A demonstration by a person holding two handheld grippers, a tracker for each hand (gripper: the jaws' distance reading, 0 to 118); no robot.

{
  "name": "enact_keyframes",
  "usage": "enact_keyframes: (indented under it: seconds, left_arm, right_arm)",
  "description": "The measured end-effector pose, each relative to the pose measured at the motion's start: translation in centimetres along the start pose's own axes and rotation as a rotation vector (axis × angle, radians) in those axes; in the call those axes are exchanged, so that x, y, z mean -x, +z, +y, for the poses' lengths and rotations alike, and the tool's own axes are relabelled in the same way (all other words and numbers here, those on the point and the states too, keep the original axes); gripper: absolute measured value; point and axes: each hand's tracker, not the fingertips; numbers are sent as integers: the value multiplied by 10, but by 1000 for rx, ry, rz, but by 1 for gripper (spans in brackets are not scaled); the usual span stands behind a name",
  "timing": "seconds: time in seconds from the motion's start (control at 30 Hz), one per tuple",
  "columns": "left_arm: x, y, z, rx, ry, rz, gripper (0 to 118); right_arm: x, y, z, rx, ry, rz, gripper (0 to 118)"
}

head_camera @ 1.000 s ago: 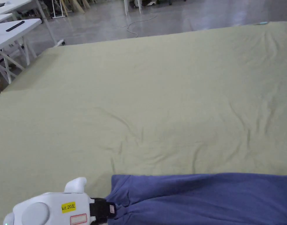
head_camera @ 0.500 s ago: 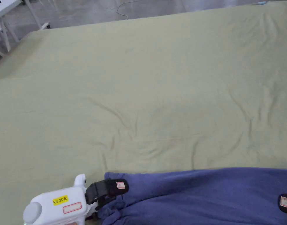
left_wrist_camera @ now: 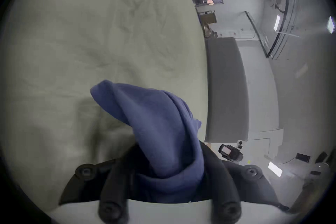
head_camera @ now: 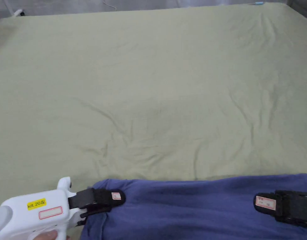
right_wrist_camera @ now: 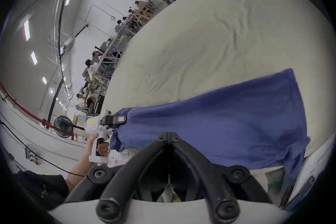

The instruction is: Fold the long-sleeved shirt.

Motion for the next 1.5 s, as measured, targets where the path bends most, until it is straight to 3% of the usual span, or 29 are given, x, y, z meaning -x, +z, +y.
enact_keyframes:
  seconds: [0.2, 0.37, 0.47, 0.6, 0.83, 0.9, 0.97, 1.03, 1.1, 1.17, 1.3, 1.43, 1.5]
  left_arm:
    - [-11, 95, 16, -115, 1, 64, 21]
    - [-8, 174, 29, -266, 26, 338, 21]
    - [-27, 175, 17, -327, 10, 481, 21]
    - [-70, 119, -12, -311, -69, 370, 21]
    - [-149, -52, -27, -174, -205, 498, 22]
    - [-149, -103, -26, -104, -268, 522, 23]
    - [-137, -145, -26, -58, -222, 574, 23]
    - [-113, -170, -22, -32, -158, 596, 36]
    - [-108, -183, -27, -35, -110, 535, 85]
    - [-123, -184, -37, -80, -132, 458, 115]
    - [-153, -186, -52, -23, -201, 371, 118]
    - [-167, -182, -61, 14, -133, 127, 117]
    - [-172, -176, -62, 20, -106, 101, 118]
  right_arm:
    - [31, 7, 10, -32, 26, 2, 0]
    - [54, -1, 11, -32, 63, 8, 0]
    - [61, -7, 9, -17, 85, 1, 0]
    - [56, -9, 7, -3, 74, 8, 0]
    - [37, 26, -1, -44, 48, -16, 0]
    - [26, 38, -5, -57, 31, -44, 0]
    - [11, 48, -10, -59, 5, -64, 0]
    - [-1, 58, -15, -60, -14, -77, 0]
    - [-11, 68, -22, -66, -27, -78, 0]
    - [-19, 76, -26, -75, -47, -62, 0]
    - [-33, 82, -30, -91, -87, -22, 0]
    - [-43, 82, -31, -107, -113, 5, 0]
    - [-36, 83, -33, -112, -119, 21, 0]
